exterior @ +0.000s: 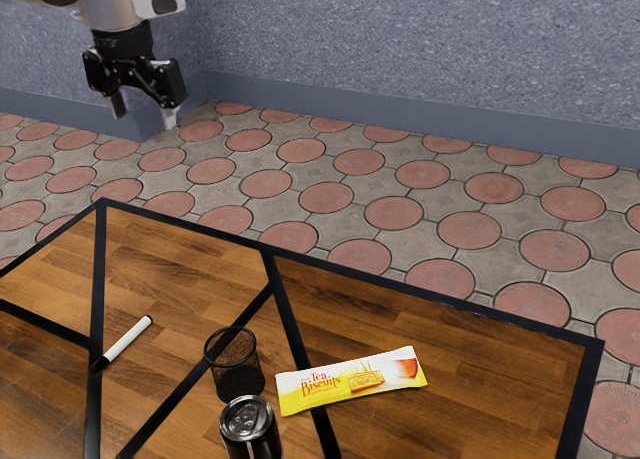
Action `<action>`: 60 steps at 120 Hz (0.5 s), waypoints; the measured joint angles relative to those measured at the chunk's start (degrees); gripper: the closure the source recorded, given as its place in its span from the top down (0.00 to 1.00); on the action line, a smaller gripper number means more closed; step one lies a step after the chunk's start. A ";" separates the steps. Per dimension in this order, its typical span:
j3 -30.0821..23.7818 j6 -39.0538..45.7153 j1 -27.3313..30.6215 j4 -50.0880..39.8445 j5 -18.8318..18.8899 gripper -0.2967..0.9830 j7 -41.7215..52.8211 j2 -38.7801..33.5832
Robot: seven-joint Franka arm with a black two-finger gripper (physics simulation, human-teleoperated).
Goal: Put the marker into the pen holder.
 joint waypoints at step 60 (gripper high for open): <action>0.19 3.77 1.64 -21.61 1.63 0.77 -5.54 4.24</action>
